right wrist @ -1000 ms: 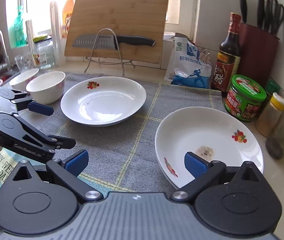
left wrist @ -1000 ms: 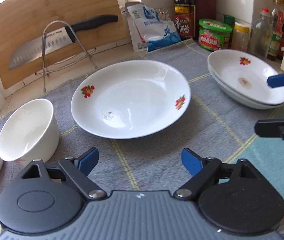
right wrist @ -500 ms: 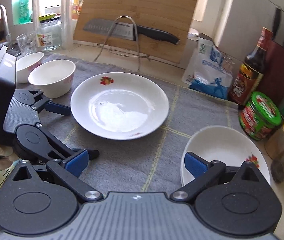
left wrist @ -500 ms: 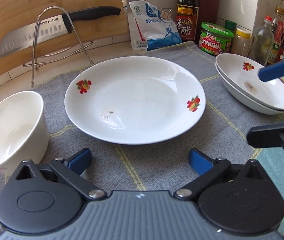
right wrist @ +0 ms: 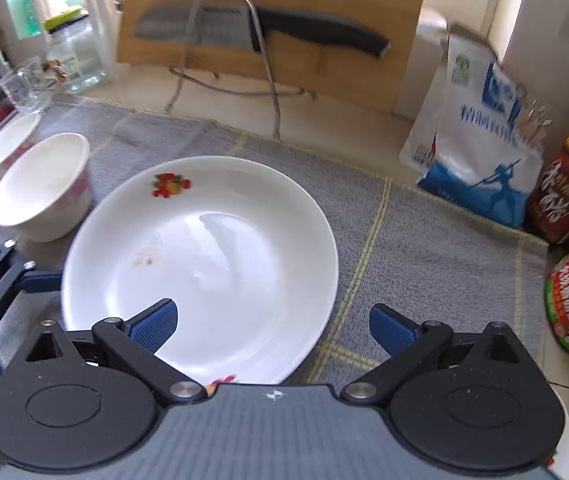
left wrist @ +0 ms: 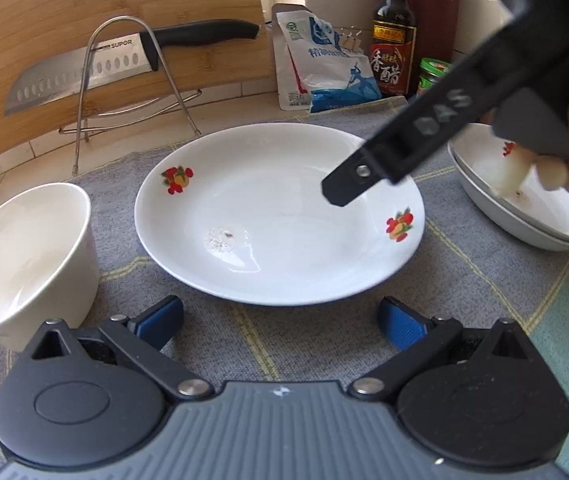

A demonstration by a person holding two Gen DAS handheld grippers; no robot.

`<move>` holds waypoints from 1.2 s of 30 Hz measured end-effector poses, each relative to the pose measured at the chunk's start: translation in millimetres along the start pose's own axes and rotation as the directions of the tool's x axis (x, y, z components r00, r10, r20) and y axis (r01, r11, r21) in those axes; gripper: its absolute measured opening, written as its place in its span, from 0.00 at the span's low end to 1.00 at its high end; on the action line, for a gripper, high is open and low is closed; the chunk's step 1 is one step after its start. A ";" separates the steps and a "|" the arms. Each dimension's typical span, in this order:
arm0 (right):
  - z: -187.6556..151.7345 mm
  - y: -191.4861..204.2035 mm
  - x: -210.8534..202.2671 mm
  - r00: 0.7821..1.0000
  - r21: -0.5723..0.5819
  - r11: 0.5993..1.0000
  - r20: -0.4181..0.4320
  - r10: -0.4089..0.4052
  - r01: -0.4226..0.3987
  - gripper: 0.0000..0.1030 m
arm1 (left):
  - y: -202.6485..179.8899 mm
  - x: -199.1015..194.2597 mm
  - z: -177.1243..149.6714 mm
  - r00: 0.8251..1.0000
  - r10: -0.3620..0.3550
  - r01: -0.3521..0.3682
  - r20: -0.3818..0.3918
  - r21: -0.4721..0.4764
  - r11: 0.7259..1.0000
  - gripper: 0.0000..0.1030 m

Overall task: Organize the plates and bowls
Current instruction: 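Move the right gripper to a white fruit-print plate and grasp its rim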

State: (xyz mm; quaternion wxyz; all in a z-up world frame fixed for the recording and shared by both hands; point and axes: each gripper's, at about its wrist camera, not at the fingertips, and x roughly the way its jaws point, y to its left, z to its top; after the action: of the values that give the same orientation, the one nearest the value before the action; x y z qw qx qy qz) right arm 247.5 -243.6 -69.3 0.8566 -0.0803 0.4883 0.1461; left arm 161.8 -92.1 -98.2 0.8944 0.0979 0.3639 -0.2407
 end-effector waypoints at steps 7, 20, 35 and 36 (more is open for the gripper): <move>15.3 -12.4 33.3 0.990 0.027 0.995 -0.103 0.095 -0.093 1.00 | 0.3 3.3 1.2 1.000 0.009 -0.009 -0.006 -0.011 1.000 1.00; 32.8 -26.8 37.4 0.956 -0.031 0.962 -0.122 0.267 -0.272 1.00 | 0.7 4.3 1.6 1.000 0.009 -0.009 -0.001 -0.007 1.000 1.00; 62.0 -34.5 50.6 0.889 -0.090 0.890 -0.153 0.431 -0.447 0.97 | -1.1 5.2 5.1 1.000 0.008 -0.008 0.009 0.021 1.000 1.00; 62.5 -36.5 50.9 0.886 -0.084 0.887 -0.154 0.438 -0.453 0.96 | -2.0 5.0 5.4 1.000 0.013 -0.013 0.013 0.026 1.000 1.00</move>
State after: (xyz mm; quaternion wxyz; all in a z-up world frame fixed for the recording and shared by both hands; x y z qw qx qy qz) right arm 334.7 -251.8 -81.4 0.7601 -0.0257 0.5391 0.3620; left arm 167.1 -97.6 -97.9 0.8970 0.1103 0.3542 -0.2404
